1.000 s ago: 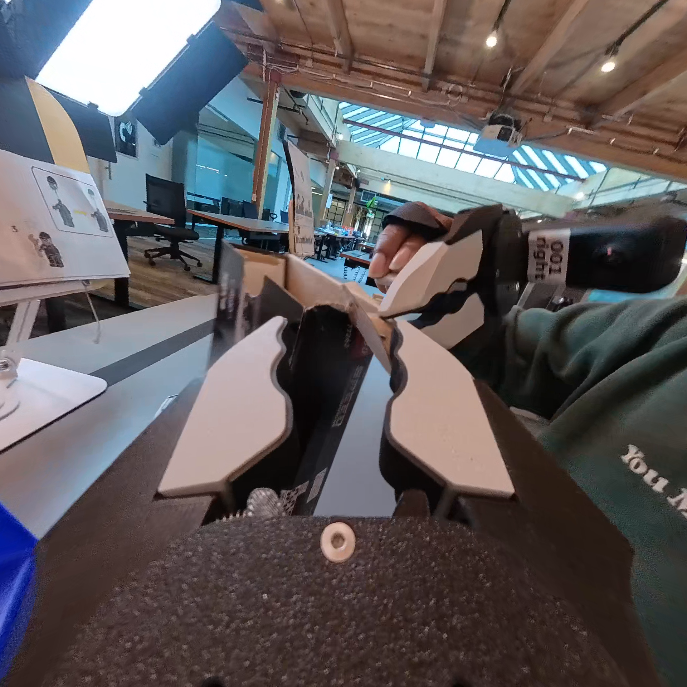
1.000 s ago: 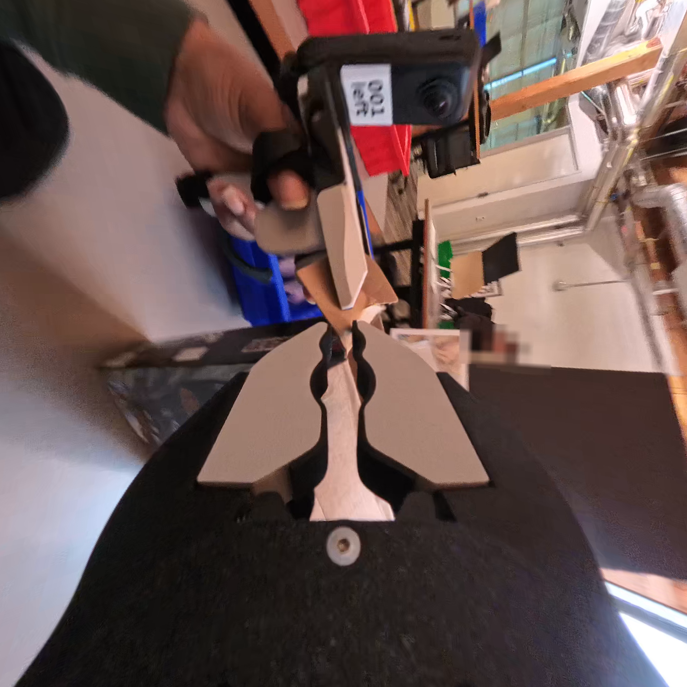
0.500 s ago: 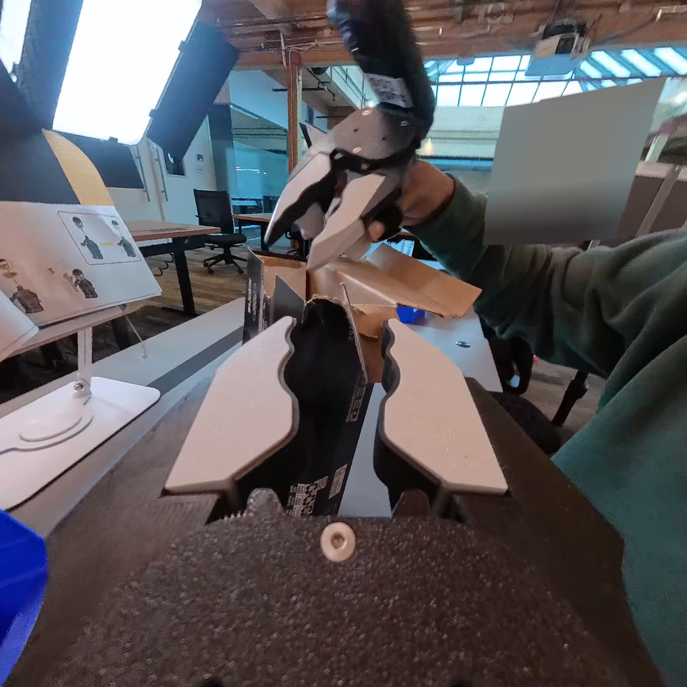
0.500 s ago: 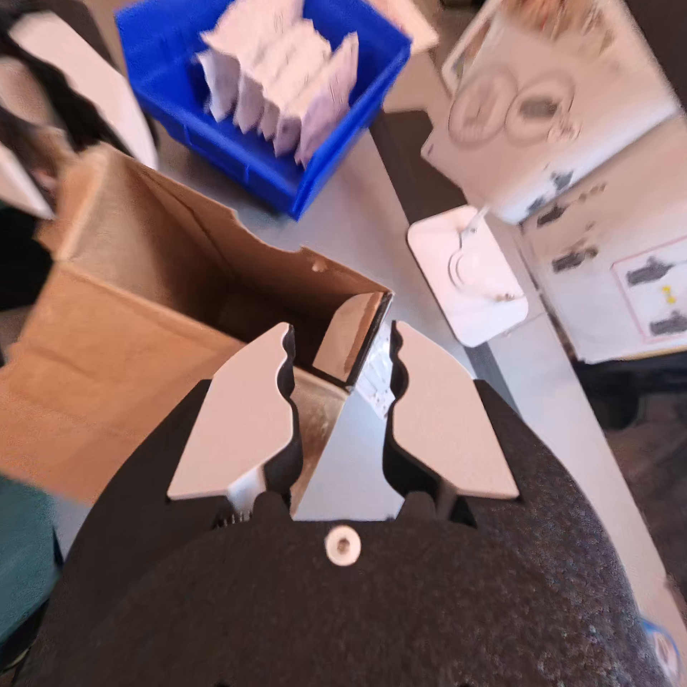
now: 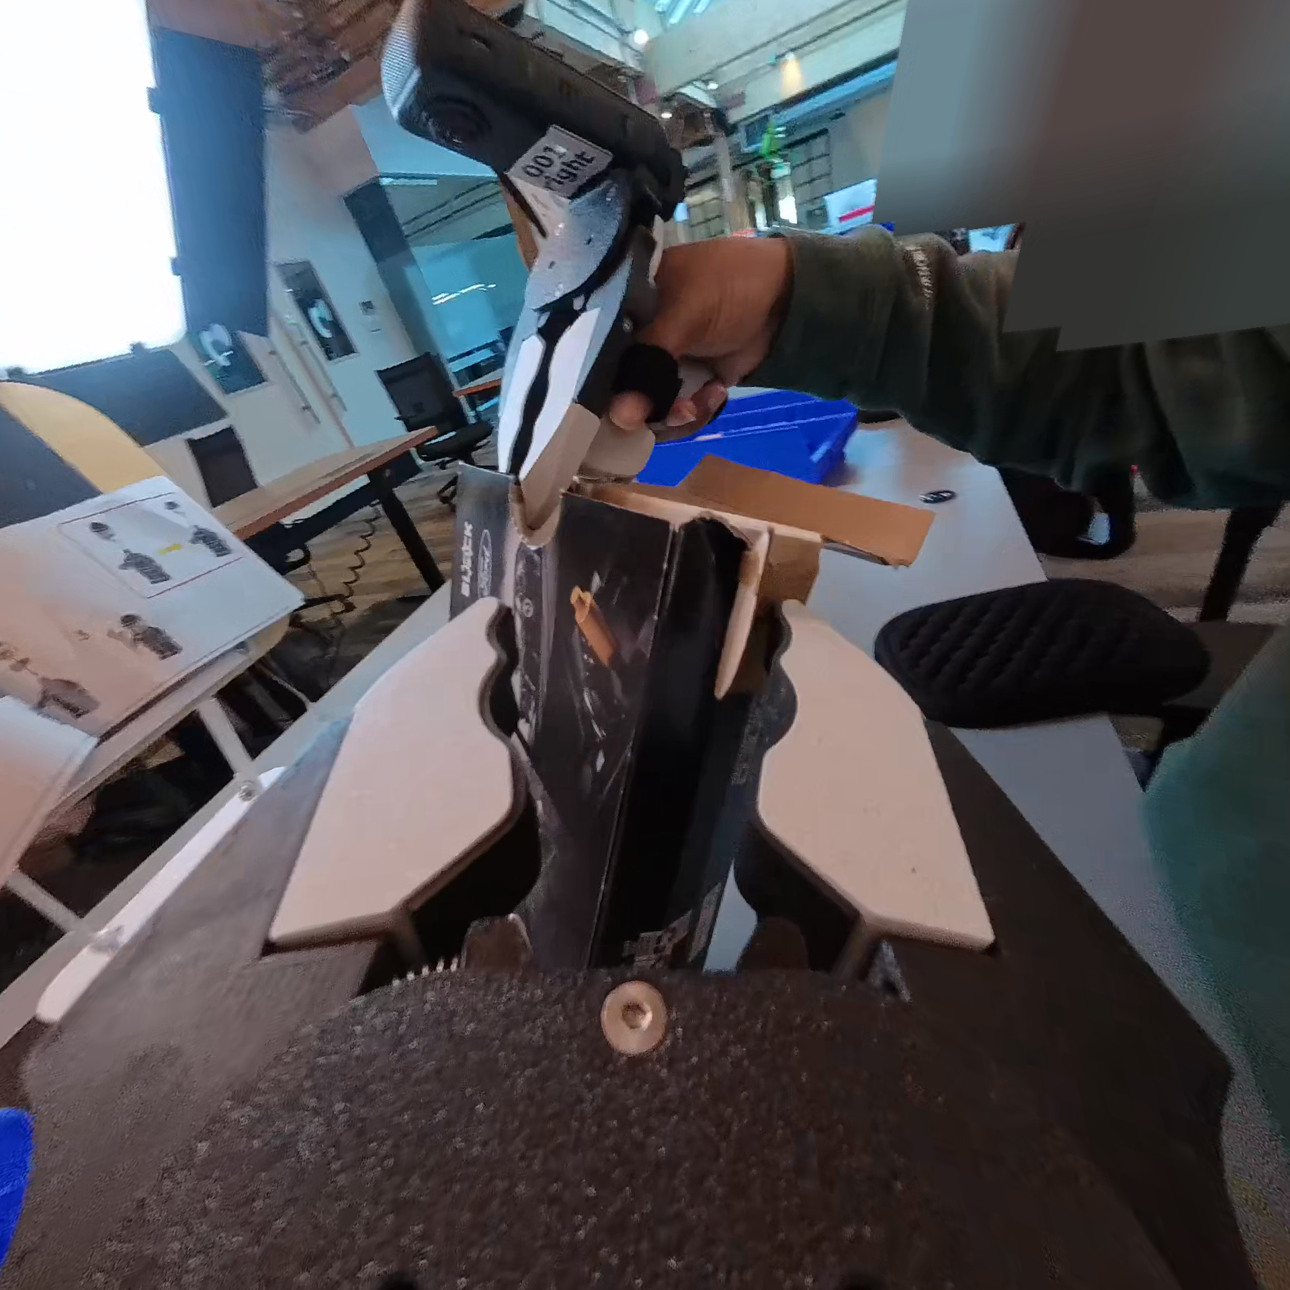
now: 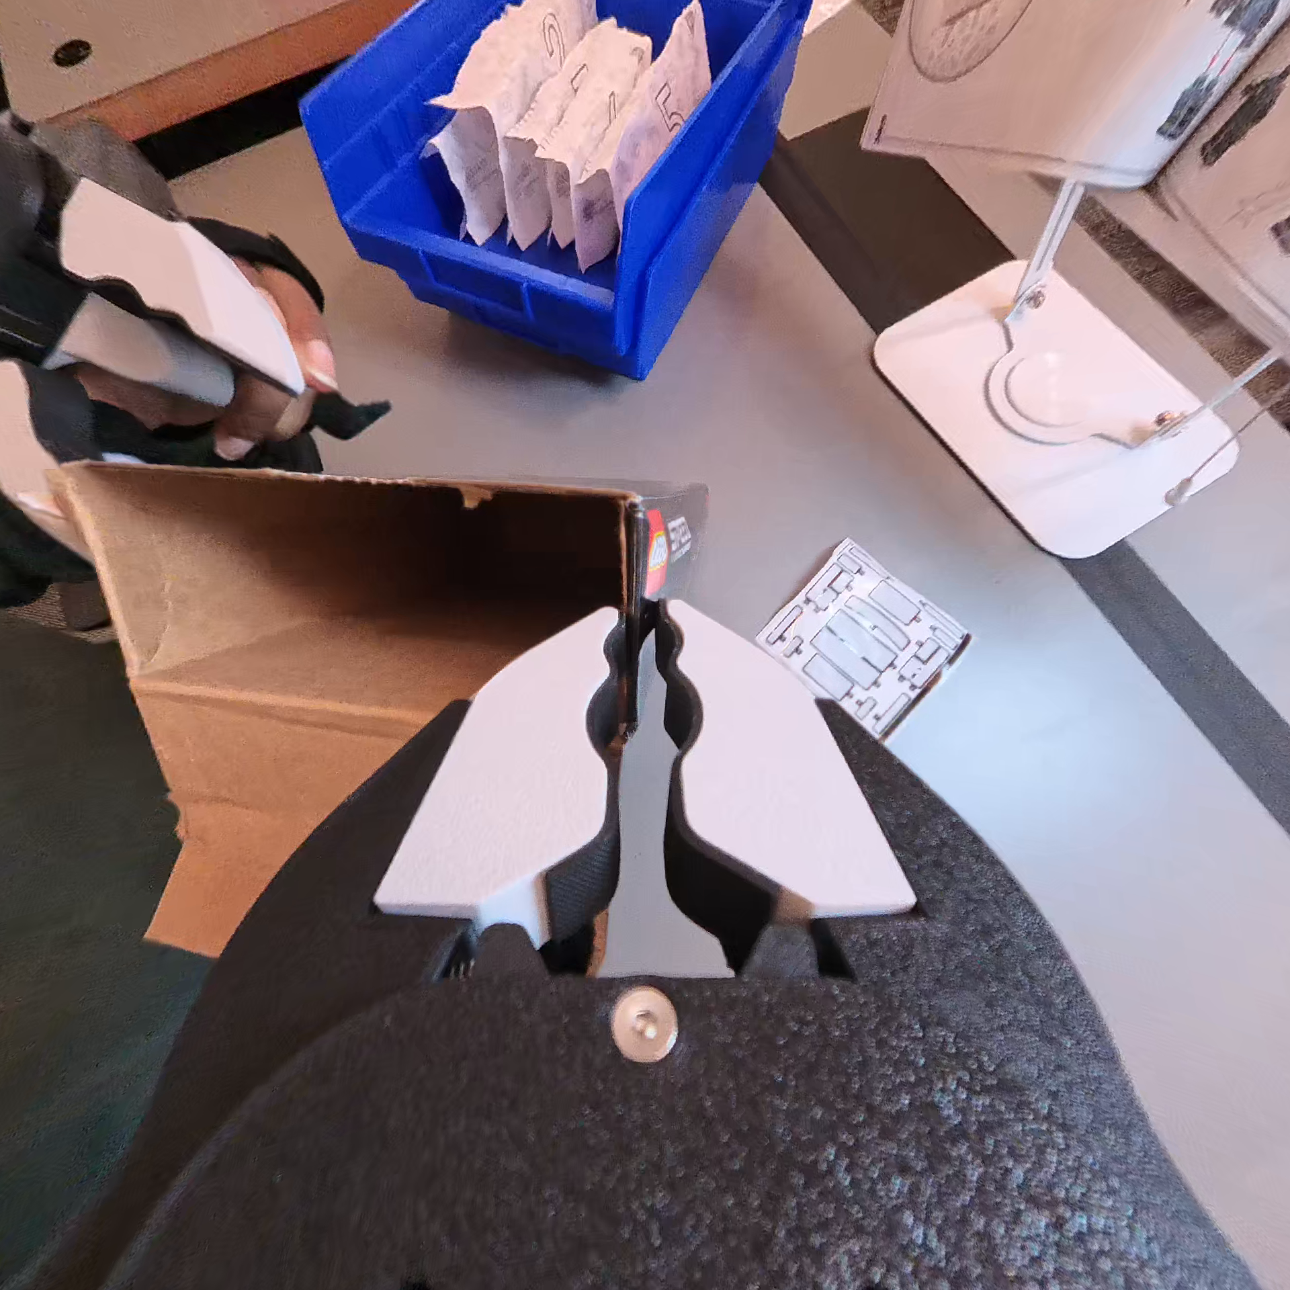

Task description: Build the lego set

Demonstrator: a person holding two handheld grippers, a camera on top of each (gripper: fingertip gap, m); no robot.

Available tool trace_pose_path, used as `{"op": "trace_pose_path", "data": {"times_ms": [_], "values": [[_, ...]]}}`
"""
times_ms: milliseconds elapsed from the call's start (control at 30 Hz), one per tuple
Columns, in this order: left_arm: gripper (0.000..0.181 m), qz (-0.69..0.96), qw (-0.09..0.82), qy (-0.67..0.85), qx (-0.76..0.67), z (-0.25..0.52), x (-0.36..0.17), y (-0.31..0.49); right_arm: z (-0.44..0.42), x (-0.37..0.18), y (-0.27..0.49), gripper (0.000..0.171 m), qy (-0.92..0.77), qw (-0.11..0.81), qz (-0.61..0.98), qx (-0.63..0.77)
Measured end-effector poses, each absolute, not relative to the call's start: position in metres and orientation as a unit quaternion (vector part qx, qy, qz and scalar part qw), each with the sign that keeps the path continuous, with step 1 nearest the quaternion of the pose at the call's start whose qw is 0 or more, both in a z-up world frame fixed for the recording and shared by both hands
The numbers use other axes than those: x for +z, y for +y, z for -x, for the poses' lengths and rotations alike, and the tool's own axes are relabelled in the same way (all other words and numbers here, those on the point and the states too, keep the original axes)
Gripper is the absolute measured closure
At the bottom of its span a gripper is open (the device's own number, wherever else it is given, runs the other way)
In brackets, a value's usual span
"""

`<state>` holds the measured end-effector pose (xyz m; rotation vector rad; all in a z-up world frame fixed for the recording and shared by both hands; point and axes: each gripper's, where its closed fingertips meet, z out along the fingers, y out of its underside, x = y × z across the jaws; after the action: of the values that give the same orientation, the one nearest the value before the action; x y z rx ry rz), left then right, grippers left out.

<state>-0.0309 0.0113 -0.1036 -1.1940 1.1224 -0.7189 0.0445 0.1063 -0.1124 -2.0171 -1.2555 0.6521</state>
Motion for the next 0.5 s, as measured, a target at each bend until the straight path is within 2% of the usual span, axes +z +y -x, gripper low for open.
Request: {"op": "trace_pose_path", "data": {"times_ms": [100, 200, 333, 500], "values": [[0.131, 0.508, 0.607, 0.505, -0.344, 0.032, -0.109, 0.007, -0.052, -0.116, 0.100, 0.164, -0.474, 0.338, 0.768, 0.268], [0.145, 0.509, 0.637, 0.494, -0.301, 0.046, -0.108, 0.023, -0.064, -0.113, 0.094, 0.162, -0.465, 0.350, 0.766, 0.273], [0.144, 0.524, 0.641, 0.461, -0.319, 0.054, -0.103, 0.037, -0.073, -0.109, 0.085, 0.158, -0.452, 0.354, 0.776, 0.262], [0.126, 0.550, 0.637, 0.428, -0.329, 0.057, -0.099, 0.055, -0.088, -0.096, 0.104, 0.156, -0.406, 0.367, 0.793, 0.268]]}}
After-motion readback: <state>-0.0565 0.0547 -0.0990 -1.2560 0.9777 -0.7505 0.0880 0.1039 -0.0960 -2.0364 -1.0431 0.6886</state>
